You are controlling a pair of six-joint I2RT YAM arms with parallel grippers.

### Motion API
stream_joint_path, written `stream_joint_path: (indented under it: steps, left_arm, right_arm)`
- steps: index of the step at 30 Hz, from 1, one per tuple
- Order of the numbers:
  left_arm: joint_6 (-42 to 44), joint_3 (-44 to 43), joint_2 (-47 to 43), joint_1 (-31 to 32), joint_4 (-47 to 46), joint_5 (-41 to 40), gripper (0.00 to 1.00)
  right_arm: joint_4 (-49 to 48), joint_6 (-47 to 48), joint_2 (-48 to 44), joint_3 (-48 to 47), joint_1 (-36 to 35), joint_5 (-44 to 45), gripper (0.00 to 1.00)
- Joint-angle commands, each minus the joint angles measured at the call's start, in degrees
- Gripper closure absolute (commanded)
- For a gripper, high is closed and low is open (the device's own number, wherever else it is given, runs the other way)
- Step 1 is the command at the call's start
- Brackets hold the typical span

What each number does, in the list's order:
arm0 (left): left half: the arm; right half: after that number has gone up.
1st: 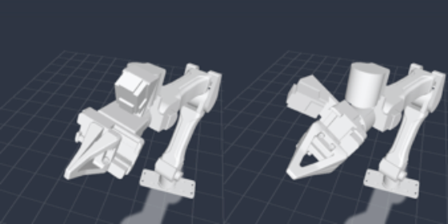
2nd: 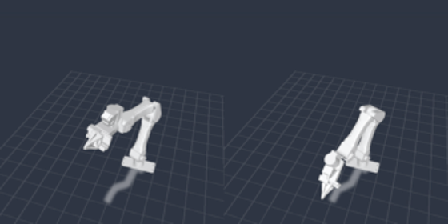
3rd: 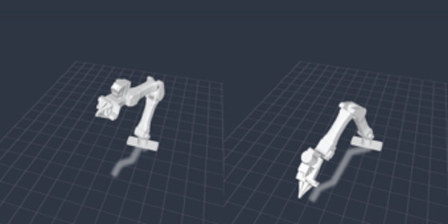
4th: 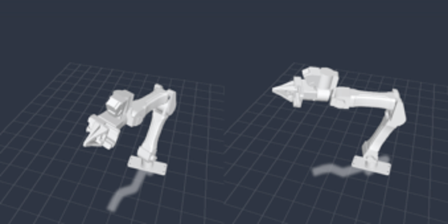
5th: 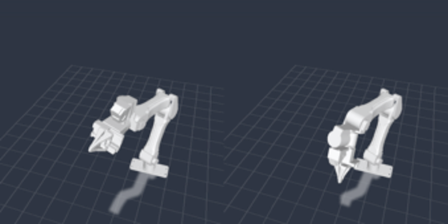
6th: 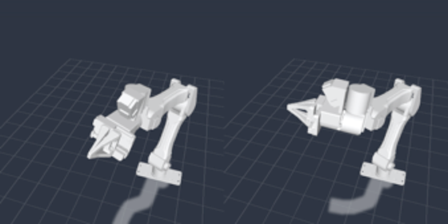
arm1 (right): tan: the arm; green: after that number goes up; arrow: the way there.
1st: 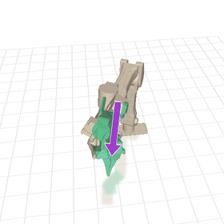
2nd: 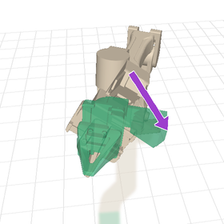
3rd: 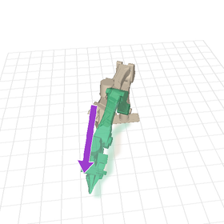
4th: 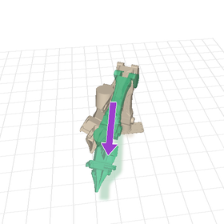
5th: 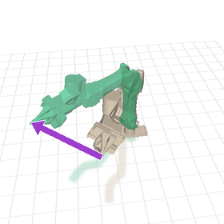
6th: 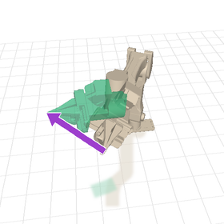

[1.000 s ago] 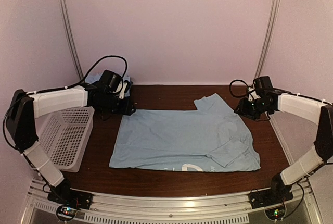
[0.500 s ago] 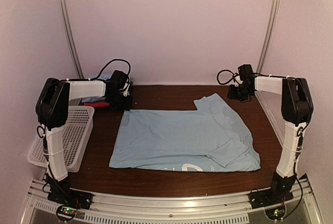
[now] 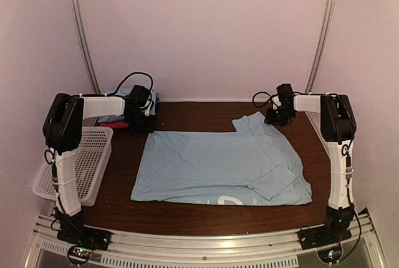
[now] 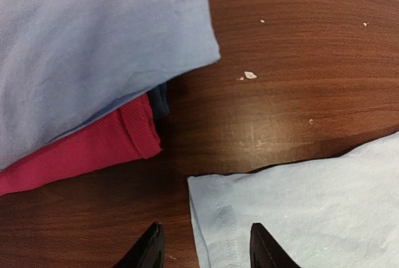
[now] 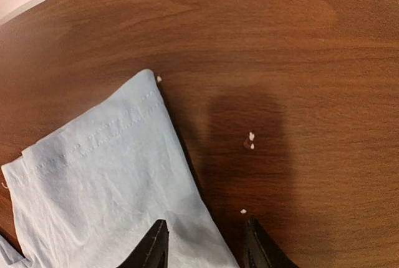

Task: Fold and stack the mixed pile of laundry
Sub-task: Pick up the 1/3-folded T-shirt from the center of the board.

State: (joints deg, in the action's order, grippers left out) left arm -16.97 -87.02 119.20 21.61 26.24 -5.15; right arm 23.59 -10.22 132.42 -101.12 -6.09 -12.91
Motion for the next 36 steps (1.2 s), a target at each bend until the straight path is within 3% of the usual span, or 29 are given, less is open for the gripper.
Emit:
stream_joint_path:
  steps: [1, 5, 9, 30, 36]
  left_arm:
    - [0.6, -0.9, 0.6, -1.7, -1.3, 0.1, 0.53]
    - [1.2, -0.7, 1.3, -2.2, -1.8, 0.6, 0.54]
    - [2.1, -0.8, 2.6, -2.4, -2.6, 1.0, 0.57]
    - [3.3, -7.1, 8.8, -2.4, -6.3, 3.2, 0.59]
    - [3.8, -9.1, 10.9, -2.4, -6.4, 4.3, 0.64]
  right_arm:
    - [3.6, 1.3, 3.7, -3.6, -0.2, -2.3, 0.61]
    - [4.7, 1.6, 4.4, -4.0, -0.3, -2.7, 0.72]
    - [4.9, 1.5, 4.3, -4.3, -0.4, -2.9, 0.99]
    - [4.5, 0.7, 3.2, -4.5, -0.3, -2.4, 1.00]
    - [4.7, 0.7, 3.2, -4.8, -0.3, -2.1, 1.00]
